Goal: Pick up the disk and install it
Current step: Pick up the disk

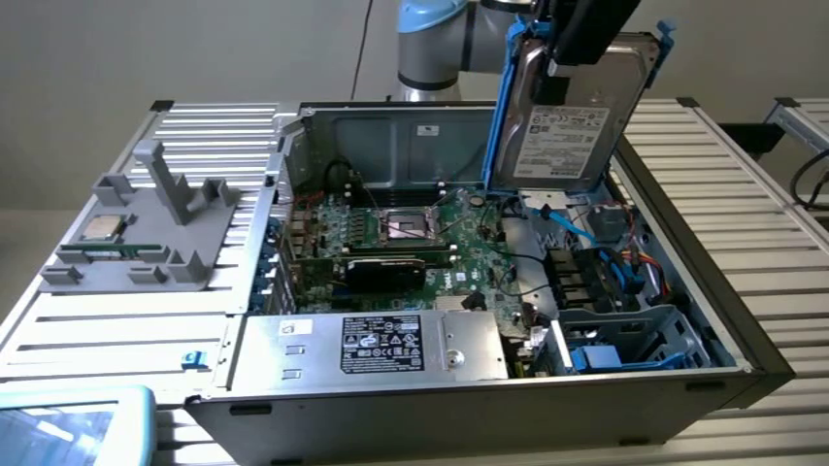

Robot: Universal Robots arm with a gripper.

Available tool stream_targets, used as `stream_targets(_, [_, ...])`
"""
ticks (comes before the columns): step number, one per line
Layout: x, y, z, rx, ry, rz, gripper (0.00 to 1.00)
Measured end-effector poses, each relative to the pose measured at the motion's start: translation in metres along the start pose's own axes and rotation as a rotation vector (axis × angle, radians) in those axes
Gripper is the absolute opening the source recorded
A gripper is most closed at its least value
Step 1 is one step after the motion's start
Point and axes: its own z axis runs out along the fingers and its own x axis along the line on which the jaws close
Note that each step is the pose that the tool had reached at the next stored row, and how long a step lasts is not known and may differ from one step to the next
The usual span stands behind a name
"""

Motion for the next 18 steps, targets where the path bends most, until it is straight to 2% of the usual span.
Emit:
stream_targets(6, [0.001, -0.0270, -0.0009, 0.0000, 0.0001, 0.000, 0.37])
stream_targets(7, [0.001, -0.0294, -0.0009, 0.0004, 0.0005, 0.000, 0.37])
stream_targets(9, [0.001, -0.0310, -0.0010, 0.0050, 0.0040, 0.000, 0.37])
stream_targets(12, [0.001, -0.0353, -0.0011, 0.0075, 0.0066, 0.000, 0.37])
stream_targets(15, [0.001, -0.0398, -0.0013, 0.0076, 0.0070, 0.000, 0.37])
stream_targets(18, [0.002, -0.0407, -0.0013, 0.0075, 0.0073, 0.000, 0.37])
